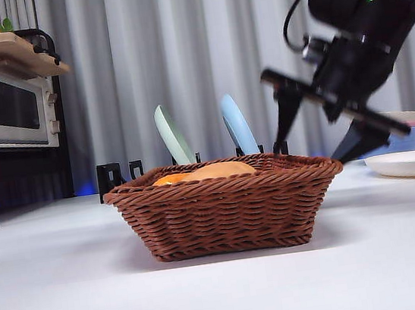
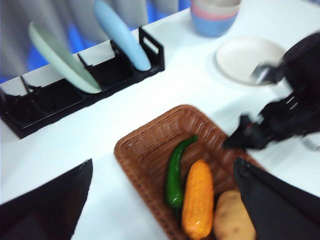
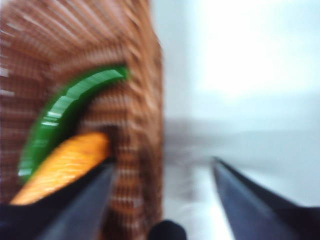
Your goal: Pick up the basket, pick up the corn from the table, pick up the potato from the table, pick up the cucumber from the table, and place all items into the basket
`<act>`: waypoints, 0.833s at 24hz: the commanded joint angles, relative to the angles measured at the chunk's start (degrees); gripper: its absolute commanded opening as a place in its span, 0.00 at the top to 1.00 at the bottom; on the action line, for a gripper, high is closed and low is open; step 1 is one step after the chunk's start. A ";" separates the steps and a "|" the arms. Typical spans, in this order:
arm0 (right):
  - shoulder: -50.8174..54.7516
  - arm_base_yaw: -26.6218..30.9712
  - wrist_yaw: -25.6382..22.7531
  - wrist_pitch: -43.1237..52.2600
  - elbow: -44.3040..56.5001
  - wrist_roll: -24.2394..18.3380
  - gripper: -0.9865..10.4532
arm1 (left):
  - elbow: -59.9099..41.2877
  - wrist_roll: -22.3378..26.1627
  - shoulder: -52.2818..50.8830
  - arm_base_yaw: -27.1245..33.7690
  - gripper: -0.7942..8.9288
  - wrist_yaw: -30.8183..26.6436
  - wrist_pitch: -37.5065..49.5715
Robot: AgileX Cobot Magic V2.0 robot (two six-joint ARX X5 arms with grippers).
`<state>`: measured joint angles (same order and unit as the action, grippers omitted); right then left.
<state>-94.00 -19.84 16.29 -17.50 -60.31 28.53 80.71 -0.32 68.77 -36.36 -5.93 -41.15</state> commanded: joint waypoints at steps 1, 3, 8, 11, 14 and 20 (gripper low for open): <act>6.84 0.02 -0.20 0.07 -0.17 -4.92 0.48 | 0.02 3.91 0.02 0.61 0.57 -1.88 -1.42; 13.16 -0.11 -0.48 -1.46 -0.17 -8.90 0.61 | 0.00 6.86 0.02 1.31 0.89 -1.88 -2.58; 25.73 -0.17 -9.27 -8.94 -0.17 -19.65 0.92 | -1.03 7.65 -0.46 3.39 0.93 -2.03 -3.54; 30.32 -0.17 -15.39 -11.89 0.37 -22.93 0.92 | -4.61 7.65 -2.36 4.17 0.93 -2.01 -2.08; 35.12 -0.17 -16.90 -11.58 2.82 -24.11 0.92 | -11.10 7.48 -6.10 4.50 0.93 -2.01 1.99; 46.42 -0.17 -16.90 -7.91 13.09 -23.98 0.92 | -29.07 4.52 -17.53 4.48 0.93 -1.99 11.41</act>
<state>-49.25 -19.90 -0.47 -26.39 -49.67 5.08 54.85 5.56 52.73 -31.99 -7.97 -30.61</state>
